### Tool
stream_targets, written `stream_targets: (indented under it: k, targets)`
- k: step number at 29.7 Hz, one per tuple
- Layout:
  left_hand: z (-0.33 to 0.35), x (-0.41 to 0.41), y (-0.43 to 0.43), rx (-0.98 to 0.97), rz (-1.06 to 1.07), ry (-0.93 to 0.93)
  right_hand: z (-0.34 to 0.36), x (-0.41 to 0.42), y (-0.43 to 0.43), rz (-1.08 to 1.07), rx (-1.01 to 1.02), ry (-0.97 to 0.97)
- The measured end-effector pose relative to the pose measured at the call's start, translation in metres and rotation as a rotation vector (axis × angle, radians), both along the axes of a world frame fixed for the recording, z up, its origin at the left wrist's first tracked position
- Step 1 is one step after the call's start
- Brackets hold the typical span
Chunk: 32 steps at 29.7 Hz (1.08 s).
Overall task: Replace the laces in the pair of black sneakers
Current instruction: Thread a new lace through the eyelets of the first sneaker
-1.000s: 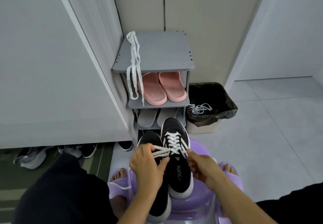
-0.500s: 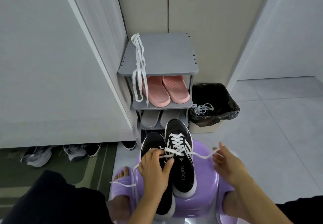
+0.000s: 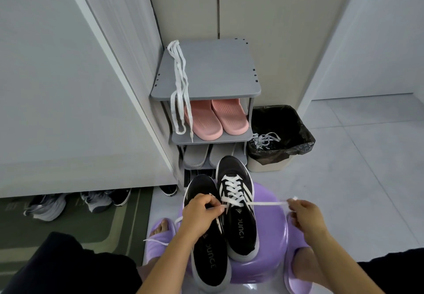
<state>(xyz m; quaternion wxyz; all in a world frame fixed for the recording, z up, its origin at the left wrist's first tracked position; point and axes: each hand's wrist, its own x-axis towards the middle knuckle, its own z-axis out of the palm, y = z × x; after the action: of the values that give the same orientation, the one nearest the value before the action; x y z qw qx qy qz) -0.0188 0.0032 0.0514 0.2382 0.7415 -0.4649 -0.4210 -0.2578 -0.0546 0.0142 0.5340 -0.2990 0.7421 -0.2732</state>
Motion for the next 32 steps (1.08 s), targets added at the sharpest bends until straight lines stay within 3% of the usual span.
stream_targets:
  k: [2, 3, 4, 6, 9, 12, 14, 19, 24, 32]
  targets:
    - [-0.004, 0.003, -0.001, 0.011, -0.008, 0.040, -0.004, -0.002, 0.000, 0.330, 0.057, 0.337]
    - [-0.004, 0.004, -0.002, 0.018, -0.037, 0.028, -0.005, 0.004, 0.001, 0.422, -0.046, 0.498]
    - [-0.005, 0.004, -0.003, 0.031, -0.073, -0.013, -0.001, 0.013, 0.003, 0.463, -0.229, 0.537]
    - [-0.004, 0.003, -0.008, 0.037, -0.113, -0.074, 0.009, 0.039, 0.003, 0.630, -0.467, 0.391]
    - [-0.003, 0.001, -0.010, 0.071, -0.117, -0.071, 0.020, 0.063, 0.001, 0.834, -0.267, 0.222]
    - [-0.005, 0.005, -0.011, 0.098, -0.067, 0.072, 0.029, 0.054, -0.004, 0.746, -0.087, -0.115]
    - [-0.003, 0.008, -0.010, 0.107, -0.024, 0.164, 0.034, 0.039, -0.007, 0.617, -0.095, -0.205]
    - [-0.002, 0.009, -0.008, 0.116, 0.043, 0.219, 0.038, 0.014, -0.003, 0.570, -0.121, -0.197]
    - [-0.012, 0.008, -0.013, 0.125, 0.024, 0.118, 0.033, 0.042, -0.003, 0.757, -0.095, -0.144]
    - [-0.011, 0.009, -0.021, 0.046, 0.055, 0.034, 0.019, 0.036, -0.011, 0.645, -0.093, -0.147]
